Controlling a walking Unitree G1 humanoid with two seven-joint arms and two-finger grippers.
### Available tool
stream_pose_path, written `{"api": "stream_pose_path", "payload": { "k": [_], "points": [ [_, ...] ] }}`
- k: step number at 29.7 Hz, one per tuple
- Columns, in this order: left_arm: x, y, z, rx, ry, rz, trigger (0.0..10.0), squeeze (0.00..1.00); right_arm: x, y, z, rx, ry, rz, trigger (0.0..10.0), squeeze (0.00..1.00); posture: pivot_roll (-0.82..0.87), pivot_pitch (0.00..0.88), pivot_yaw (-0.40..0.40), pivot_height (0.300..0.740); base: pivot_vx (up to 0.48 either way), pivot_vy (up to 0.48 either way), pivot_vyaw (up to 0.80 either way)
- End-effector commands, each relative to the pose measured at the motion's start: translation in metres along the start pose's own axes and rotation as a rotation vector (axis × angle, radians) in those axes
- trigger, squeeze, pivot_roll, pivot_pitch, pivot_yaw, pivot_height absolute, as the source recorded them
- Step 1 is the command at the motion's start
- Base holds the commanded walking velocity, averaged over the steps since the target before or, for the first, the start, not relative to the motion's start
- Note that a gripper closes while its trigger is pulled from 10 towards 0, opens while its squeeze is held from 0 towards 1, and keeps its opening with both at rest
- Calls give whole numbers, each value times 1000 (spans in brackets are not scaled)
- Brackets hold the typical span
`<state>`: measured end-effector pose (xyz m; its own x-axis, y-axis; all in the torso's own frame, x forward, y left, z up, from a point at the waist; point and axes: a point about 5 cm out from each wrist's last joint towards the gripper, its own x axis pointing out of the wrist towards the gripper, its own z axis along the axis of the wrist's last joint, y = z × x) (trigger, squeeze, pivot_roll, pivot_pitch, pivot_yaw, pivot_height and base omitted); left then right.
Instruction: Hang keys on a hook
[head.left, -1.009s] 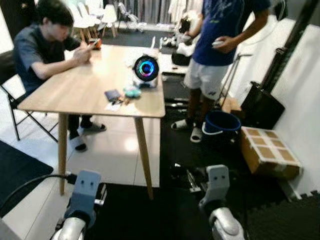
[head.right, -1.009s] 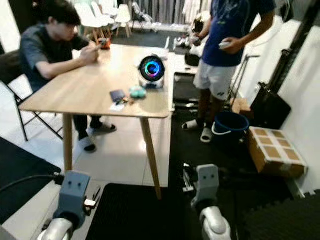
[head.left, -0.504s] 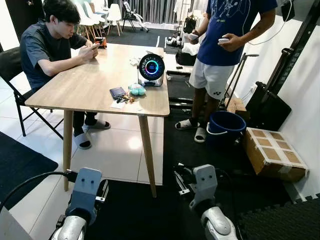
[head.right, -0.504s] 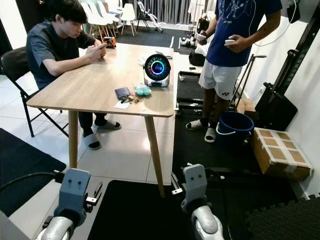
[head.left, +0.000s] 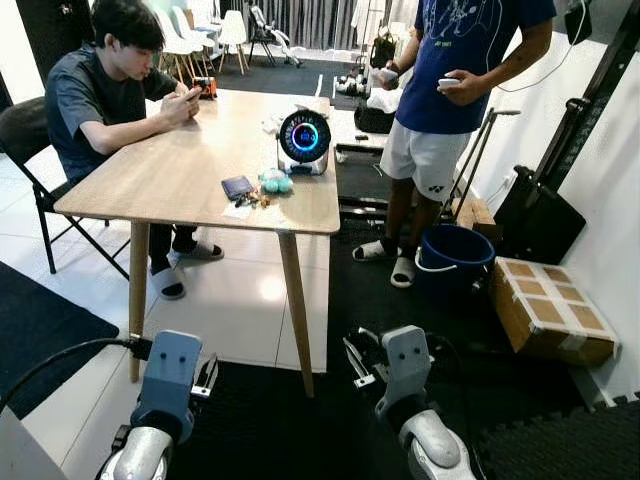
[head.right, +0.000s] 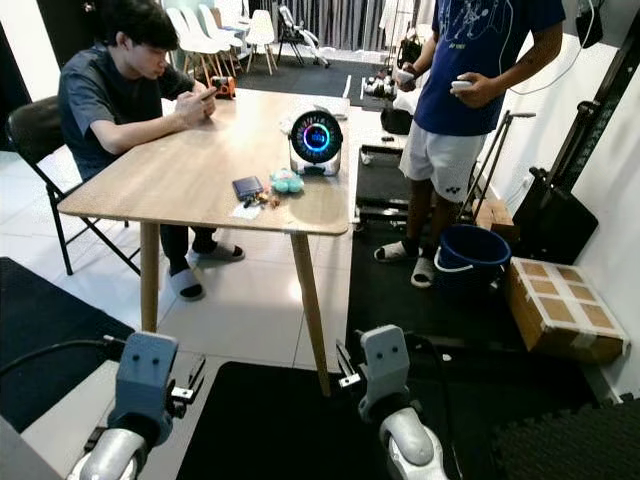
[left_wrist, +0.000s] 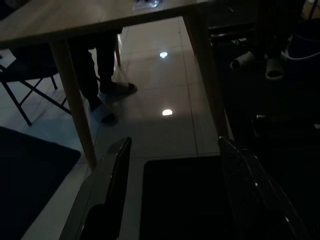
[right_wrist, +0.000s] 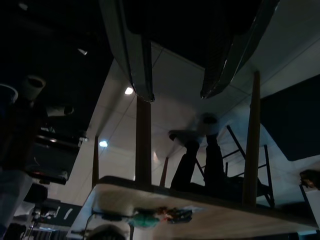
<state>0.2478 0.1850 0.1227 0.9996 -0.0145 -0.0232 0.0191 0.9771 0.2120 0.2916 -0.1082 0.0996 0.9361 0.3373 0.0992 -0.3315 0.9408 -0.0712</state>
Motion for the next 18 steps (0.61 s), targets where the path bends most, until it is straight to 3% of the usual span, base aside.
{"api": "stream_pose_path", "payload": {
  "k": [1, 13, 18],
  "points": [
    [0, -1, -1, -10, -1, -3, 10000, 0, -2, -1, 2, -12, -10, -2, 10000, 0, 164, 106, -43, 740, 480, 0, 0],
    [1, 0, -1, -11, 1, 3, 10000, 0, -1, -1, 1, -8, -5, -4, 10000, 0, 166, 107, -44, 740, 480, 0, 0],
    [1, 0, -1, -10, 0, 7, 10000, 0, -1, -2, 1, -9, -3, -4, 10000, 0, 165, 105, -48, 740, 332, 0, 0]
  ]
}}
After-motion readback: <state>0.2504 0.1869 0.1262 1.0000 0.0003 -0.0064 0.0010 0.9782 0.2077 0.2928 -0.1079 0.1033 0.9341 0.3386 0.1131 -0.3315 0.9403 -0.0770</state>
